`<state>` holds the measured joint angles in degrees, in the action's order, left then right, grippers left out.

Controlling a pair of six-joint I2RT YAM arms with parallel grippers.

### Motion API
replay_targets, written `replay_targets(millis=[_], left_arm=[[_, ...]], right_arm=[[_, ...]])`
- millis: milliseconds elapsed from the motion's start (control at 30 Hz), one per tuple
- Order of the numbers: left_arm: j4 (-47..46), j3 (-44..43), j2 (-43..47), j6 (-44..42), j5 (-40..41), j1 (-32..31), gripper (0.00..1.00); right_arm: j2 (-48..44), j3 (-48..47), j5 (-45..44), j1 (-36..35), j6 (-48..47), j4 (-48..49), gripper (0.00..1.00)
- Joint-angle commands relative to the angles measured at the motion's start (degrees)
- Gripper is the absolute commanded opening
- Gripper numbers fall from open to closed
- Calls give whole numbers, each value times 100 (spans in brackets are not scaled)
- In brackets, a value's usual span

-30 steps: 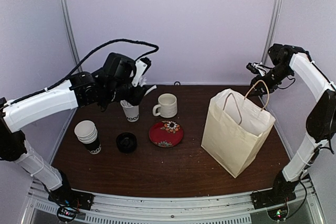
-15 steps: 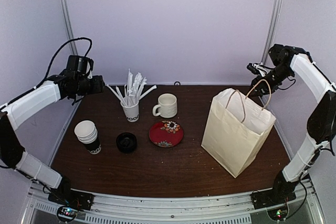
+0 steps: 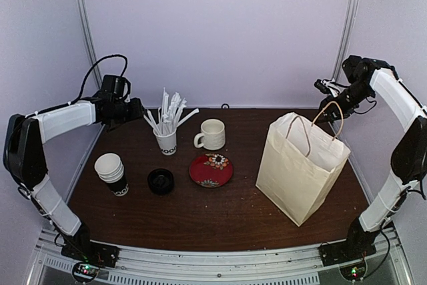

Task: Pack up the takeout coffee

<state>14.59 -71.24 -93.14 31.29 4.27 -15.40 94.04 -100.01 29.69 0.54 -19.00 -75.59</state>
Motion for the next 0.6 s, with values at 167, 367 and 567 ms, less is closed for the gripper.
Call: replay_targets(millis=[167,367,567], left_arm=[[-560,-287,-64,-84,-340,46,13],[-58,-523,738,-549,-64,-147,0],[902,-1297,1560,-1331,474,-492,0]], right_arm=[[-70,-45,-9,26,55,23,56],[34,-128,11,26,63,13,56],[150,-283,30,26,56,-68,56]])
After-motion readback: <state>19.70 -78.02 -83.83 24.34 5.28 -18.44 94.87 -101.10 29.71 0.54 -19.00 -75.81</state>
